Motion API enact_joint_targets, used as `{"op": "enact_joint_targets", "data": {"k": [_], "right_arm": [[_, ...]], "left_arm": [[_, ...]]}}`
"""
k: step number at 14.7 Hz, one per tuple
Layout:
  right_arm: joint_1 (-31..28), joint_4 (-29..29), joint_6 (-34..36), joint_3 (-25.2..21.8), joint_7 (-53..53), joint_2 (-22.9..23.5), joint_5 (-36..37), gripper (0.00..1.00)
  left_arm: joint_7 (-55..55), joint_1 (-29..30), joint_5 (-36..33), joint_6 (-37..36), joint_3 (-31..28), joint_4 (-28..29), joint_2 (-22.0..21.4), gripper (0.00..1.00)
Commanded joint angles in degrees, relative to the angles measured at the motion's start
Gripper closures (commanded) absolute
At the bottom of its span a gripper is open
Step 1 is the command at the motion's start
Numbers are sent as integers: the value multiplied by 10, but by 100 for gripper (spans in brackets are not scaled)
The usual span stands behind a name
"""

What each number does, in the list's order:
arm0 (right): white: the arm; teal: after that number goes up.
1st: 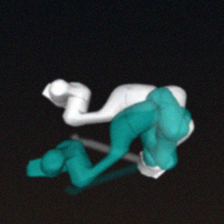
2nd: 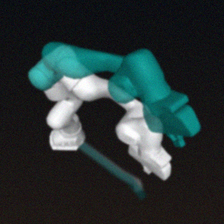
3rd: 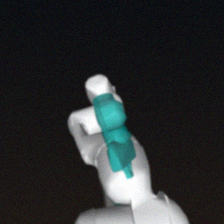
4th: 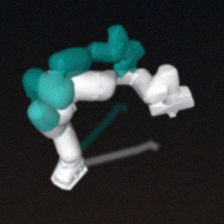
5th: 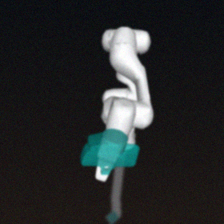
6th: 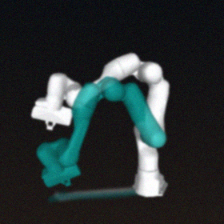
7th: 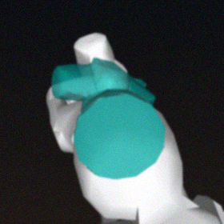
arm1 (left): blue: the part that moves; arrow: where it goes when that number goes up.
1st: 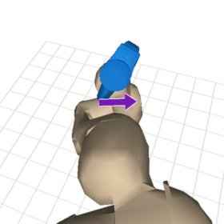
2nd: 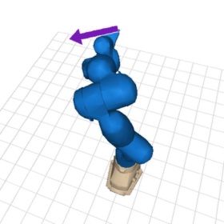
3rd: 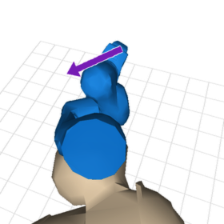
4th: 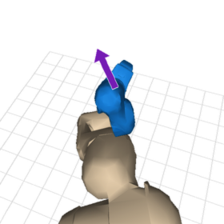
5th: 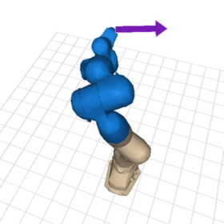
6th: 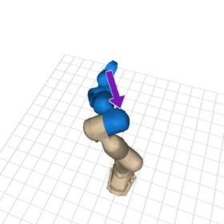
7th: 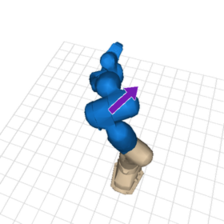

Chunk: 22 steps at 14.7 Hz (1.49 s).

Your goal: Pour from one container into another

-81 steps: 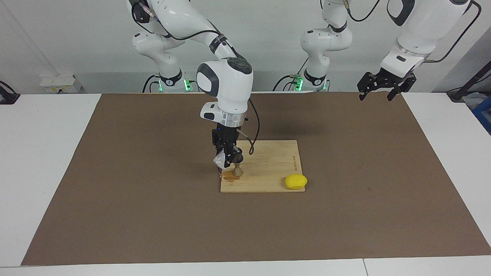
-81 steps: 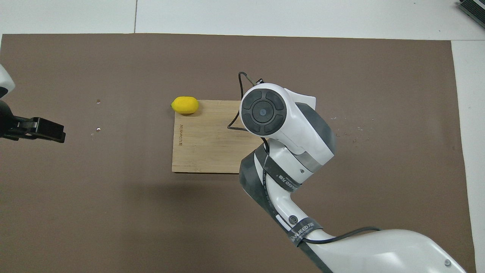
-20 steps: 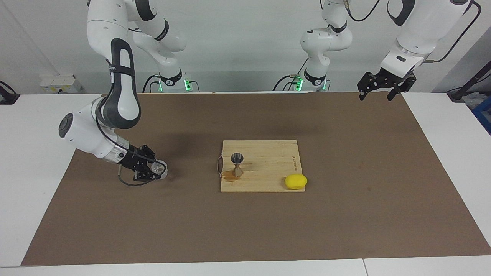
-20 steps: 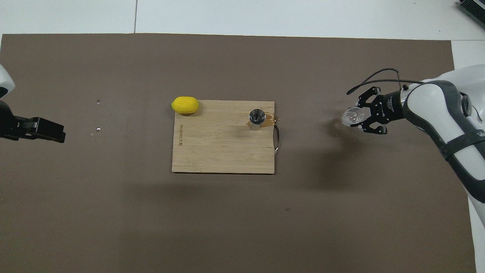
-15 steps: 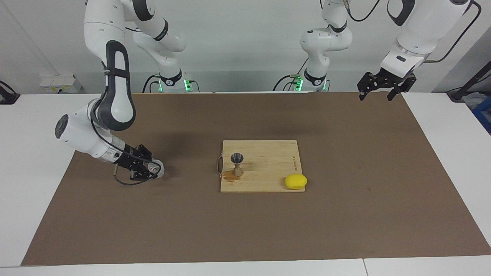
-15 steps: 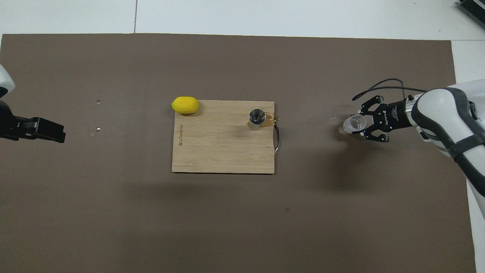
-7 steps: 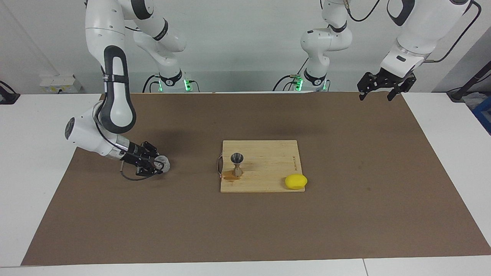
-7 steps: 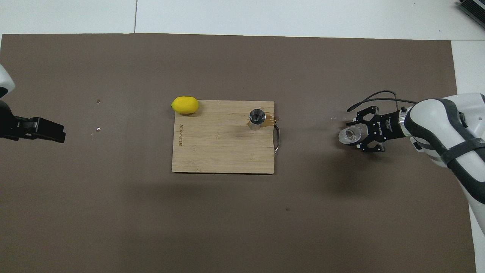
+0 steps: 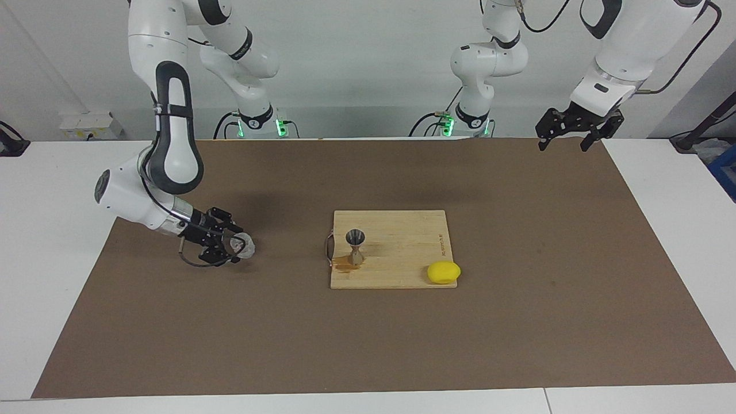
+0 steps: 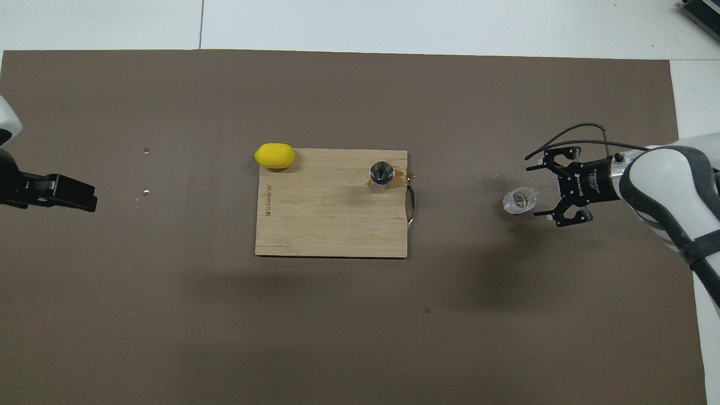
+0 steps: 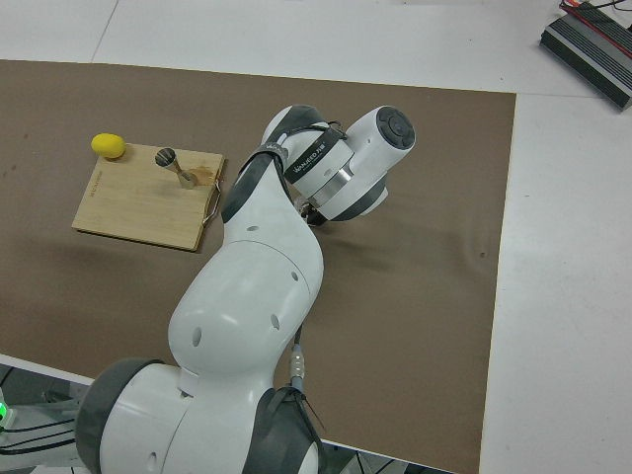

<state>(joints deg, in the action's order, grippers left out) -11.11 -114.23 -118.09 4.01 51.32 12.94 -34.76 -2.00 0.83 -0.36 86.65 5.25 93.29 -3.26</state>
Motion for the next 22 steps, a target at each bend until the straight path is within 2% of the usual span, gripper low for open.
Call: {"op": "enact_joint_targets", "data": {"k": [1, 5, 9, 12, 18, 22], "right_arm": [[6, -21, 34, 3, -72, -37, 54, 1], [43, -18, 58, 3, -199, -42, 173, 1], [113, -18, 73, 3, -203, -47, 298, 1], [137, -14, 71, 6, -211, -70, 310, 1], [128, 29, 89, 5, -270, -146, 311, 1], [95, 137, 188, 2, -302, -149, 327, 1]], "left_arm": [[-5, 9, 7, 8, 5, 22, -19, 0], [-5, 9, 8, 8, 5, 22, -19, 0], [-5, 9, 8, 9, 5, 22, -19, 0], [-5, 9, 8, 8, 5, 22, -19, 0], [-6, 9, 8, 8, 5, 22, -19, 0], [-5, 9, 7, 8, 5, 22, -19, 0]]}}
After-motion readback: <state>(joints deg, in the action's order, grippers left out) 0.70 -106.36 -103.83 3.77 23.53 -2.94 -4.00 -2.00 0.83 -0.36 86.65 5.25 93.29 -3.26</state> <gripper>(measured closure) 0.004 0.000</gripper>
